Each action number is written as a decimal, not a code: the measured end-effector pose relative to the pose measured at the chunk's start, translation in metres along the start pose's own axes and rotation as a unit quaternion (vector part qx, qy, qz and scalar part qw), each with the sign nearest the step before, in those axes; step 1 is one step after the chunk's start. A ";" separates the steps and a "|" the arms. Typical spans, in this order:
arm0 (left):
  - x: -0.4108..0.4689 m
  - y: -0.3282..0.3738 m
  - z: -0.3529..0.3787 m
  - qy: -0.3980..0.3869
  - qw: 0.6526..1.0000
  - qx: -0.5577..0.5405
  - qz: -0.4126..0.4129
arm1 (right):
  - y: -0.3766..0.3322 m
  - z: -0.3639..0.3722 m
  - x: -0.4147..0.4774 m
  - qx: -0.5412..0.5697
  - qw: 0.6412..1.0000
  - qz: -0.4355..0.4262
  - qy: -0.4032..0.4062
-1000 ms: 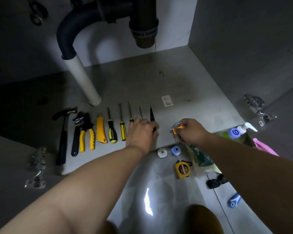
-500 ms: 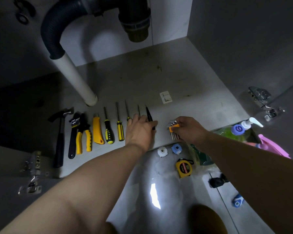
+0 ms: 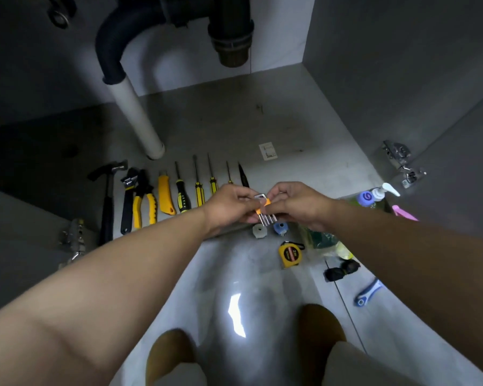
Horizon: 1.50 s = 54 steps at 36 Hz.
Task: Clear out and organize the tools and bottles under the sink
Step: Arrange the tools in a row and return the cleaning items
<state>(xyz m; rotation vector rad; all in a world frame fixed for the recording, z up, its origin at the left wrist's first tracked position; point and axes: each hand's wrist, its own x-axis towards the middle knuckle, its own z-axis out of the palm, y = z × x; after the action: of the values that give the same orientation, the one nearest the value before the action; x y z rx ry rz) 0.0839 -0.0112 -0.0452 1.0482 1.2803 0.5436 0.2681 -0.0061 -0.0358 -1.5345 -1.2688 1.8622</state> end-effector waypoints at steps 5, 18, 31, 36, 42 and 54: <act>-0.004 -0.002 -0.005 -0.048 0.997 0.063 -0.005 | 0.044 0.002 -0.014 -0.216 0.976 0.011 0.035; 0.004 -0.008 -0.047 0.006 0.999 -0.049 -0.011 | 0.158 0.047 -0.017 -0.580 0.808 0.103 0.026; -0.011 -0.017 -0.070 0.042 0.998 -0.040 -0.021 | 0.163 0.051 0.010 -0.618 0.773 0.126 0.061; -0.014 -0.015 -0.075 0.069 0.997 -0.031 -0.031 | 0.163 0.058 0.000 -0.598 0.794 0.111 0.010; -0.015 -0.003 -0.081 0.128 0.992 -0.004 -0.019 | 0.089 0.052 0.003 -0.468 0.873 0.056 -0.123; 0.002 0.006 -0.105 0.233 0.967 -0.101 0.026 | -0.058 0.014 0.071 -0.110 0.983 -0.089 0.115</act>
<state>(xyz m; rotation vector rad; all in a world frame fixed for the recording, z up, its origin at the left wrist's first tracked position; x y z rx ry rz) -0.0134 0.0276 -0.0355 0.8082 1.5679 0.9824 0.2204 0.0732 -0.0268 -1.6320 -1.4845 1.4270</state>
